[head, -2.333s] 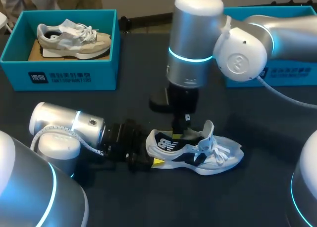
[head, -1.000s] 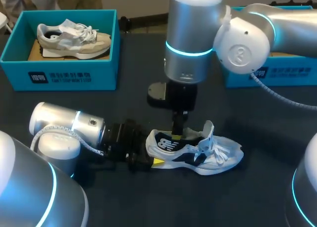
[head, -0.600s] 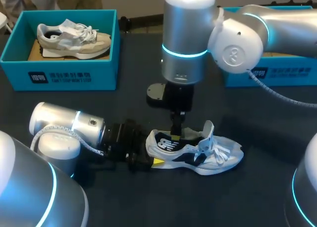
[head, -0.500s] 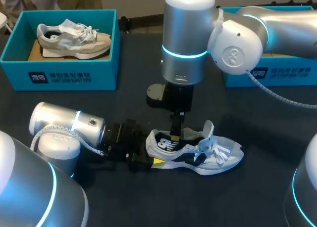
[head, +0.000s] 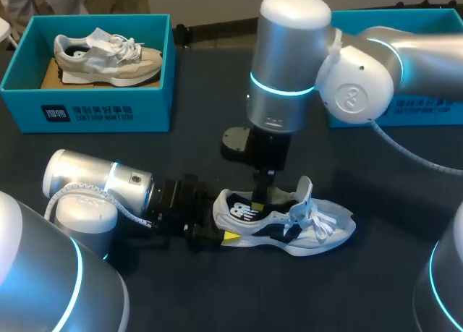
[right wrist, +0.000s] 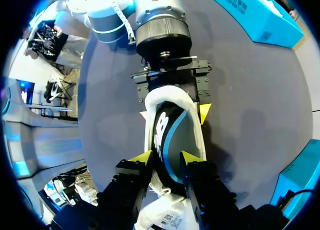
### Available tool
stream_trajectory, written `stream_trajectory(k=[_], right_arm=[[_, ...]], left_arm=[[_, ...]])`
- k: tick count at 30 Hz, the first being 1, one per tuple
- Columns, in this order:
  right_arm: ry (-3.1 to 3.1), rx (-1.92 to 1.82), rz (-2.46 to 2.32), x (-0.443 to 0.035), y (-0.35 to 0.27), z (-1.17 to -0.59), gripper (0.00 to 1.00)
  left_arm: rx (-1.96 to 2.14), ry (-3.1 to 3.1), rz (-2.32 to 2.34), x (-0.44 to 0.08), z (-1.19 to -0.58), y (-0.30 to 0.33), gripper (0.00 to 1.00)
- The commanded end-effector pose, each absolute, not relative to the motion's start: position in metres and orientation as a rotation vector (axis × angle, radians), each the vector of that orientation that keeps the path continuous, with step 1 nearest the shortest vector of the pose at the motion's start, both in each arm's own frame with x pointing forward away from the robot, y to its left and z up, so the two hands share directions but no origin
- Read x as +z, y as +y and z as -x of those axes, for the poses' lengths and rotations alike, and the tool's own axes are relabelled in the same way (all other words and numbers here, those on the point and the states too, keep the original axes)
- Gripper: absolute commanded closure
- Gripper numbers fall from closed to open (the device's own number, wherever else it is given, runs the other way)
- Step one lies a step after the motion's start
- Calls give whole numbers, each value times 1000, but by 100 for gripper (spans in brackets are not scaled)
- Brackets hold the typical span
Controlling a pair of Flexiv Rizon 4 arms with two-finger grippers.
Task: Take the shoe out of the shoebox, open the shoe tongue, remove and reinsert the insole, then place the shoe into the shoebox
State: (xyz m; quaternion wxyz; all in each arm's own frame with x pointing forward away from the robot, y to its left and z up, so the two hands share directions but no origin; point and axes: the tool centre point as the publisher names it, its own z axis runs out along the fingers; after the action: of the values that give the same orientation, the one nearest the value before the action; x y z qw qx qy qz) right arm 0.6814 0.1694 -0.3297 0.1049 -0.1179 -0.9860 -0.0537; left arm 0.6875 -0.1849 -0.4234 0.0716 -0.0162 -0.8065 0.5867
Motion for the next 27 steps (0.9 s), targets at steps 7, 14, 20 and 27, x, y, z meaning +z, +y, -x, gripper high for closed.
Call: stream_trajectory(k=[7,14,20,27], right_arm=[[-2858,-197,353,-341,172,-684,67],[-2835,-211,353,-347,170,-682,70],[-2824,-262,313,-352,168,-680,82],[-2838,-344,212,-351,162,-678,100]], left_arm=[[1763,-2425,49,-425,-688,-185,100],[1763,-2425,49,-425,-688,-185,100],[1763,-2425,49,-425,-688,-185,100],[1763,-2425,49,-425,-688,-185,100]])
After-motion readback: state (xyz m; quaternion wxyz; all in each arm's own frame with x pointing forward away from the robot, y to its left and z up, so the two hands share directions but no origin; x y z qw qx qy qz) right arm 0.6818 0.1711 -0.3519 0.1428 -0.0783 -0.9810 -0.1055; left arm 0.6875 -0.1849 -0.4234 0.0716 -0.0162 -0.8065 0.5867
